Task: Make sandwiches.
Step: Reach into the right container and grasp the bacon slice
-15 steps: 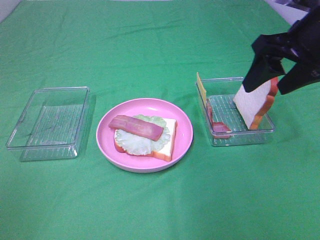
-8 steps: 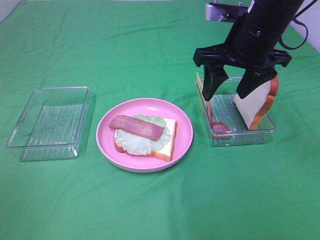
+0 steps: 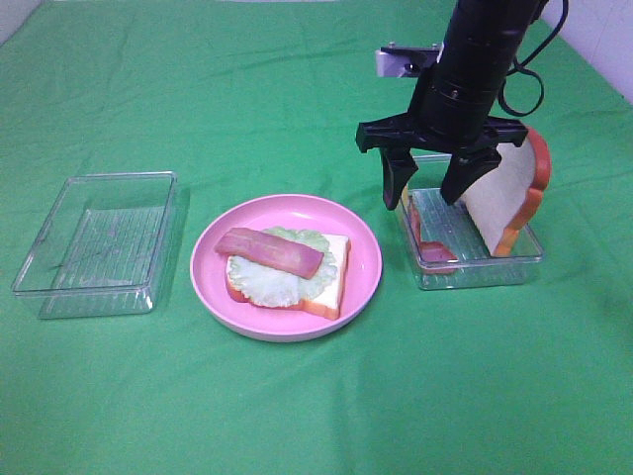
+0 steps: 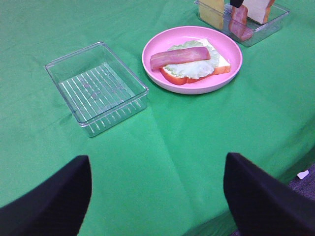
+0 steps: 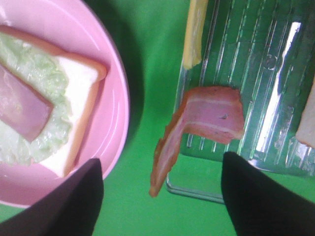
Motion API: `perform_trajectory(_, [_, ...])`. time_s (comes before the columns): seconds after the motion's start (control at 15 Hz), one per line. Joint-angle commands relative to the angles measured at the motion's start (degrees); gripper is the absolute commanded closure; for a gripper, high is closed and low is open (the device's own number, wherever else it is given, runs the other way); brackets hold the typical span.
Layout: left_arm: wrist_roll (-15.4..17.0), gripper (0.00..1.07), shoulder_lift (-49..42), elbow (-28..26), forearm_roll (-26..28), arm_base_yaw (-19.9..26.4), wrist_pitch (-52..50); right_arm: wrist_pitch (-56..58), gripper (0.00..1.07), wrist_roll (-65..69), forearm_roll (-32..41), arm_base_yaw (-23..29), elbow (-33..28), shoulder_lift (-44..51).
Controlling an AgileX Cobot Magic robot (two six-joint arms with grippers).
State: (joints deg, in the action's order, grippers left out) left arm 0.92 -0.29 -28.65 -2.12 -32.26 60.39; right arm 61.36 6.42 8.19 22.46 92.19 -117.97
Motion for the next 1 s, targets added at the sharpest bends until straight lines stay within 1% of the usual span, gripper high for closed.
perform_trajectory(0.07, [0.11,0.35,-1.26,0.11,0.4,-0.29,-0.63,0.69,0.47,1.03,-0.29,-0.06,2.23,-2.64])
perform_trajectory(0.27, [0.11,0.35,-1.26,0.11,0.4,-0.29,-0.63,0.69,0.47,1.03,-0.57,-0.06,3.32,-4.64])
perform_trajectory(0.33, [0.11,0.35,-1.26,0.11,0.4,-0.29,-0.63,0.69,0.49,1.03,-0.63,-0.06,3.38,-5.21])
perform_trajectory(0.4, [0.11,0.35,-1.26,0.11,0.4,-0.29,-0.63,0.74,0.53,1.03,-0.63,-0.06,3.38,-5.84])
perform_trajectory(0.47, [0.11,0.35,-1.26,0.11,0.4,-0.29,-0.63,0.74,0.59,1.03,-0.69,-0.06,3.38,-6.47])
perform_trajectory(0.53, [0.11,0.35,-1.26,0.11,0.4,-0.29,-0.63,0.74,0.63,1.03,-0.69,-0.06,3.44,-6.47])
perform_trajectory(0.73, [0.11,0.35,-1.26,0.11,0.4,-0.29,-0.63,0.74,0.88,1.03,-0.86,-0.06,3.55,-6.47])
perform_trajectory(0.8, [0.11,0.35,-1.26,0.11,0.4,-0.29,-0.63,0.74,0.92,1.03,-0.86,-0.06,3.55,-6.47])
perform_trajectory(0.87, [0.11,0.35,-1.26,0.11,0.4,-0.29,-0.63,1.32,1.04,1.03,-0.86,-0.06,3.55,-6.47])
perform_trajectory(0.93, [0.11,0.35,-1.26,0.11,0.4,-0.29,-0.63,1.72,1.07,1.03,-0.92,-0.06,3.55,-6.47])
perform_trajectory(1.0, [0.11,0.35,-1.26,0.11,0.4,-0.29,-0.63,2.69,1.07,1.03,-1.72,-0.06,3.55,-6.36])
